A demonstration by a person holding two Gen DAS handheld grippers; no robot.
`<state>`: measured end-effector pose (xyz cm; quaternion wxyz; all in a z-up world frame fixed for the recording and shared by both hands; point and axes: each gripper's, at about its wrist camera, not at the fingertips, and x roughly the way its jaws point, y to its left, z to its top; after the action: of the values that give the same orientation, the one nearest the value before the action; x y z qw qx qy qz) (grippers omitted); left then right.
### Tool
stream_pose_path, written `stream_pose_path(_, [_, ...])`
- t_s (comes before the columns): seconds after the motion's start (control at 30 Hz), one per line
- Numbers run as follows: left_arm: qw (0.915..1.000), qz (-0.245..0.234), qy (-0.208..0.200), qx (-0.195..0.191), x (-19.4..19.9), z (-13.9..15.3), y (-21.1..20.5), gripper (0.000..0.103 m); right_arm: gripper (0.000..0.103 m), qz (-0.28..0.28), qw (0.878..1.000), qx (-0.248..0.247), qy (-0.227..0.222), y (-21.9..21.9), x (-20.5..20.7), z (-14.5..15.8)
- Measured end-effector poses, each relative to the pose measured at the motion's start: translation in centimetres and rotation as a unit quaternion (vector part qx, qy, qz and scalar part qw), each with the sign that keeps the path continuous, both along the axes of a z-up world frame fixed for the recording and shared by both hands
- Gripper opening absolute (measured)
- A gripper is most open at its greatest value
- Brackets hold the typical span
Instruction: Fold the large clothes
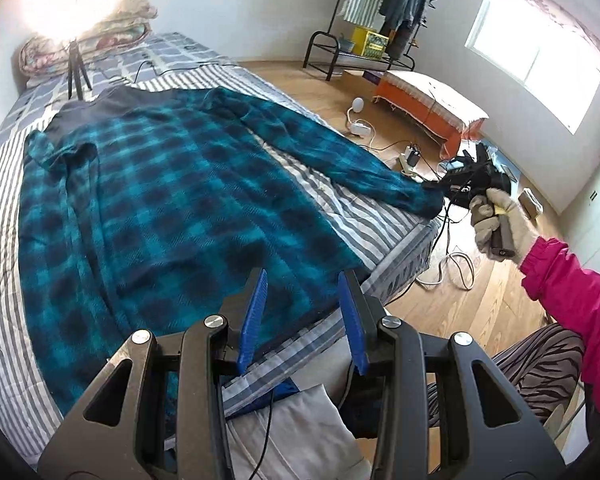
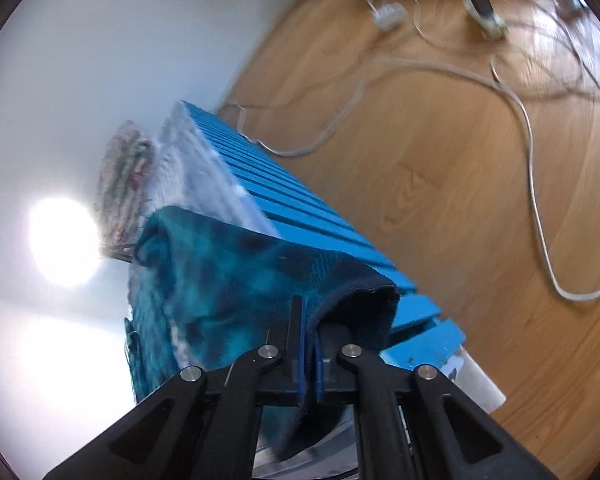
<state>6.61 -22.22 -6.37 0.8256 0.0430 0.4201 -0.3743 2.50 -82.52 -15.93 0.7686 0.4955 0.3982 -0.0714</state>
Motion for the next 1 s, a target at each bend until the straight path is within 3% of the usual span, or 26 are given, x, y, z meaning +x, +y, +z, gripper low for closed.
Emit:
stream_pose_path(0.13, [1.0000,0.002,-0.001,-0.005,0.3,0.1,0.1,0.037,0.001,0.025,0.998,-0.045,-0.040,2.4,-0.4,4.8])
stream_pose_path(0.37, [0.9997,0.013,-0.004,-0.019,0.5,0.4,1.7,0.037,0.001,0.087,0.983,-0.117,-0.108,9.3,0.3,12.5])
stream_pose_path(0.57, [0.9989,0.031,-0.002,-0.035,0.9,0.0,4.0,0.037,0.001,0.176,0.951,-0.223,-0.125,19.1,1.5,16.6])
stream_pose_path(0.77, [0.9968,0.061,0.015,-0.050,2.0,-1.0,6.7,0.037,0.001,0.268,0.912,-0.289,-0.114,29.6,1.9,15.8])
stream_pose_path(0.83, [0.9960,0.069,0.021,-0.052,2.4,-1.4,7.3,0.037,0.007,0.306,0.899,-0.295,-0.108,32.7,1.6,14.6])
stream_pose_path(0.9, [0.9946,0.073,0.039,-0.062,2.8,-2.0,8.0,0.037,0.033,0.351,0.891,-0.272,-0.093,34.9,1.1,13.1])
stream_pose_path(1.0, [0.9923,0.072,0.066,-0.075,3.5,-2.9,8.2,0.037,0.035,0.394,0.887,-0.225,-0.086,36.9,-0.8,11.6])
